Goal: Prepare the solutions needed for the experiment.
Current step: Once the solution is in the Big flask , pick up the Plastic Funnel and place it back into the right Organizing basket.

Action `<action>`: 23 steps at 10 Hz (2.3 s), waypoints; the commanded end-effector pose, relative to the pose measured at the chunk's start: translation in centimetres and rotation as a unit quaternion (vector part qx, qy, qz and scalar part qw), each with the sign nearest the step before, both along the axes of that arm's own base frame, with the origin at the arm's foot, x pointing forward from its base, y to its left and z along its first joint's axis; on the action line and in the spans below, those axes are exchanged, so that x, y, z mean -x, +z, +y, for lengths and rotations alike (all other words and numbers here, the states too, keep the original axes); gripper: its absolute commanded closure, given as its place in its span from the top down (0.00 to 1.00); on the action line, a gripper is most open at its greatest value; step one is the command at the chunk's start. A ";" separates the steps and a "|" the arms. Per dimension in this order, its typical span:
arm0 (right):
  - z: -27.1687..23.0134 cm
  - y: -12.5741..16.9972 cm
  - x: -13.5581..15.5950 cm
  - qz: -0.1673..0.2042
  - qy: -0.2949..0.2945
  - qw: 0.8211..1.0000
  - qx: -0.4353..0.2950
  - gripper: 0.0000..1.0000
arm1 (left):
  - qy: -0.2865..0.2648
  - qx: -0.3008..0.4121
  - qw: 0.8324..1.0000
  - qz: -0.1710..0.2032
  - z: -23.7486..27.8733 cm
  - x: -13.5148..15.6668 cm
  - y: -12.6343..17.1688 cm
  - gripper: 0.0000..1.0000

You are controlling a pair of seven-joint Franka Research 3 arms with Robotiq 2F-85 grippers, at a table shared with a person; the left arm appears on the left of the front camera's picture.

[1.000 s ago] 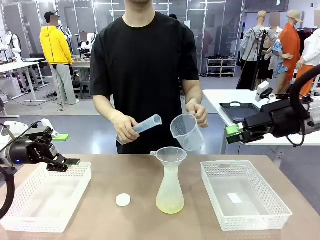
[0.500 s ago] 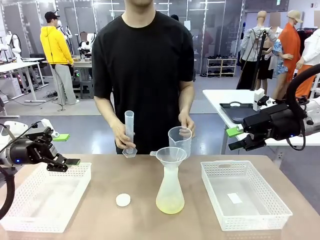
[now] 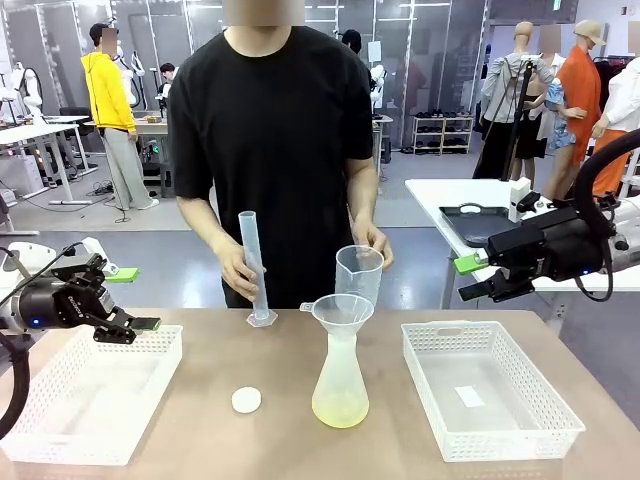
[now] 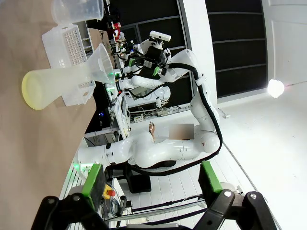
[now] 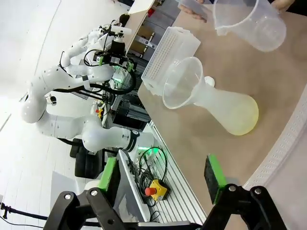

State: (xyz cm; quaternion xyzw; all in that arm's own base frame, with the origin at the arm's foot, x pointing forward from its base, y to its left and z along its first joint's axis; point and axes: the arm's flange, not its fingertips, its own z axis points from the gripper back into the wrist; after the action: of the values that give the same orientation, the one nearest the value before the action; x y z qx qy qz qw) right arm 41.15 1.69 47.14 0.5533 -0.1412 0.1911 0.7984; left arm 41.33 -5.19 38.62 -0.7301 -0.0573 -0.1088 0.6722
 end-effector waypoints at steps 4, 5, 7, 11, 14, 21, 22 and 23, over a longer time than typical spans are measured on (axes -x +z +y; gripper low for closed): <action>0.1 0.0 0.0 0.001 0.003 1.000 -0.001 0.89 | 0.000 0.008 1.000 -0.002 0.0 0.0 0.3 1.00; 0.1 0.0 0.0 0.001 0.003 1.000 -0.001 0.89 | 0.000 0.008 1.000 -0.002 0.0 0.0 0.3 1.00; 0.9 0.8 -0.4 -0.011 0.005 1.000 0.027 0.89 | 0.000 0.008 1.000 -0.002 0.0 0.0 0.3 1.00; 5.6 5.2 -4.2 -0.037 0.035 0.980 0.193 0.89 | 0.000 0.008 1.000 -0.002 0.0 0.0 0.3 1.00; 9.9 6.6 -7.2 -0.049 0.073 0.951 0.297 0.89 | 0.000 0.008 1.000 -0.002 0.0 0.0 0.3 1.00; 11.5 6.4 -7.3 -0.069 0.083 0.942 0.317 0.89 | 0.000 0.008 1.000 -0.002 0.0 0.0 0.3 1.00; 11.5 6.4 -7.3 -0.069 0.083 0.942 0.317 0.89 | 0.000 0.008 1.000 -0.002 0.0 0.0 0.3 1.00; 11.6 6.4 -7.7 -0.065 0.078 0.939 0.328 0.89 | 0.000 0.008 1.000 -0.002 0.0 0.0 0.3 1.00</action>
State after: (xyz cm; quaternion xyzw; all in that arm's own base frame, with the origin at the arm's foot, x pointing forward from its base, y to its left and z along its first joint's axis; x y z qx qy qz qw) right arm 48.83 13.16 53.56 0.2565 -0.0778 0.3232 0.9076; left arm 41.33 -5.20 38.62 -0.7301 -0.0573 -0.1088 0.6722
